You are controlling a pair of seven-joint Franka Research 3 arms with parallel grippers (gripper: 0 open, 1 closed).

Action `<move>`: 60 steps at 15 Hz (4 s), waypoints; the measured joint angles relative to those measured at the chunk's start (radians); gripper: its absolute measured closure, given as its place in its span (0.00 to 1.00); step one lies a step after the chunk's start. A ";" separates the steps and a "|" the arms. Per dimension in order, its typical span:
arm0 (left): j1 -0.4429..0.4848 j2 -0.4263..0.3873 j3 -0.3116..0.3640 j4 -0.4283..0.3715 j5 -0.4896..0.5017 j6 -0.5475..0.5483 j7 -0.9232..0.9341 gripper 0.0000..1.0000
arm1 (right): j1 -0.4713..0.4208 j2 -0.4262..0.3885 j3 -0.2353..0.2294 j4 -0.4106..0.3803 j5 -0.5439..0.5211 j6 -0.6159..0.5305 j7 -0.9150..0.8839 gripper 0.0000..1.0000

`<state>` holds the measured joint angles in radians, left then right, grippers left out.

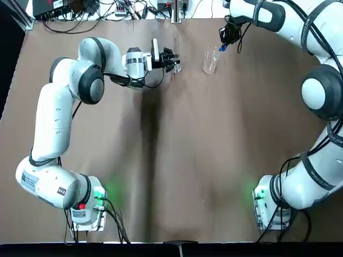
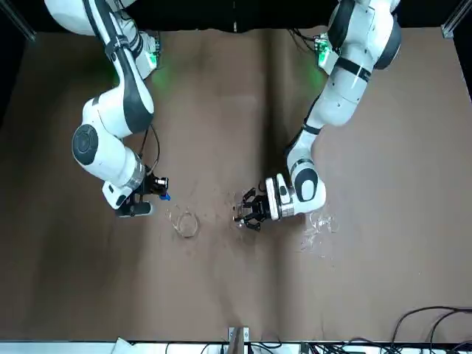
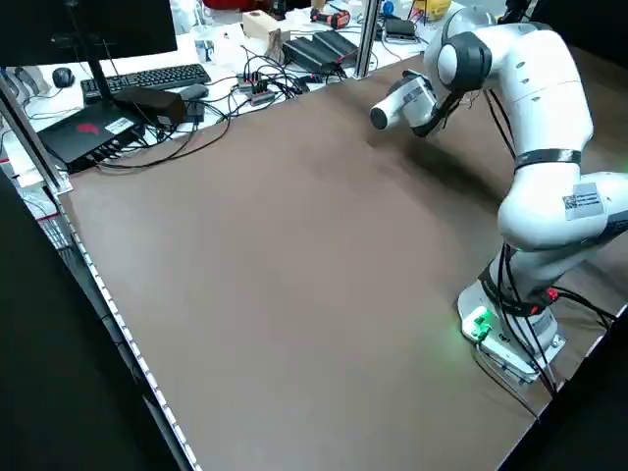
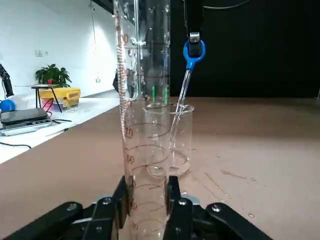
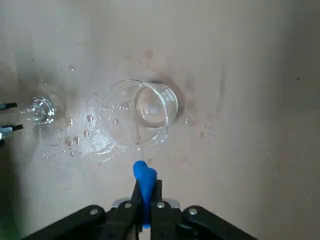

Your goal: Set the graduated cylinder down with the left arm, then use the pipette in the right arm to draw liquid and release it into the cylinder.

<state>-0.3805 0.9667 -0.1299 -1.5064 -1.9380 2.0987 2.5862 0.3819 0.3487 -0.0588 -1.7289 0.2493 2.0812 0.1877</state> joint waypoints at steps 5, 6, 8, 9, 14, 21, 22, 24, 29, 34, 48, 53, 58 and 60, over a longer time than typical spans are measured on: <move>-0.001 0.013 0.003 0.001 0.000 0.000 0.000 0.65 | 0.001 0.005 0.000 0.000 -0.001 0.000 0.026 0.92; -0.001 0.015 0.003 0.002 0.000 0.000 0.000 0.65 | 0.001 0.008 0.000 0.000 -0.001 0.000 0.034 0.91; -0.001 0.020 0.003 0.007 0.000 0.000 0.001 0.59 | 0.001 0.015 -0.001 0.001 -0.001 0.000 0.040 0.89; -0.001 0.020 0.003 0.009 0.000 0.000 0.001 0.50 | 0.001 0.017 -0.001 0.001 -0.001 0.000 0.041 0.89; 0.000 0.020 0.006 0.013 0.000 0.000 0.001 0.02 | 0.001 0.019 -0.003 0.004 -0.001 0.000 0.043 0.74; 0.145 -0.005 0.057 0.013 0.243 0.007 -0.176 0.00 | -0.002 0.021 -0.006 0.004 -0.001 0.000 0.051 0.70; 0.177 -0.018 0.057 0.014 0.325 0.006 -0.235 0.00 | -0.003 0.021 -0.007 0.004 -0.001 0.000 0.053 0.70; 0.235 -0.059 0.056 0.015 0.494 0.004 -0.370 0.00 | -0.004 0.021 -0.009 0.004 -0.001 0.000 0.054 0.70; 0.327 -0.201 0.050 0.019 0.882 -0.015 -0.778 0.00 | -0.005 0.021 -0.011 0.006 0.001 0.000 0.056 0.70; 0.344 -0.349 0.050 0.022 1.081 -0.102 -1.208 0.00 | -0.009 0.021 -0.014 0.015 0.003 -0.001 0.057 0.70; 0.363 -0.904 0.046 -0.215 1.779 -0.389 -2.531 0.00 | -0.022 0.021 -0.016 0.020 0.004 -0.020 0.087 0.74; 0.352 -0.983 0.044 -0.182 1.886 -0.445 -2.696 0.00 | -0.037 0.021 -0.017 0.080 0.004 -0.112 0.093 0.77; 0.351 -0.977 0.038 -0.138 1.968 -0.469 -2.704 0.00 | -0.045 0.021 -0.017 0.102 0.004 -0.143 0.093 0.77; 0.353 -0.972 0.037 -0.138 1.970 -0.470 -2.702 0.00 | -0.045 0.021 -0.017 0.113 0.004 -0.161 0.094 0.77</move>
<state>-0.0270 -0.0051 -0.0930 -1.6441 0.0319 1.6292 -0.1156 0.3365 0.3696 -0.0758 -1.6159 0.2535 1.9197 0.2817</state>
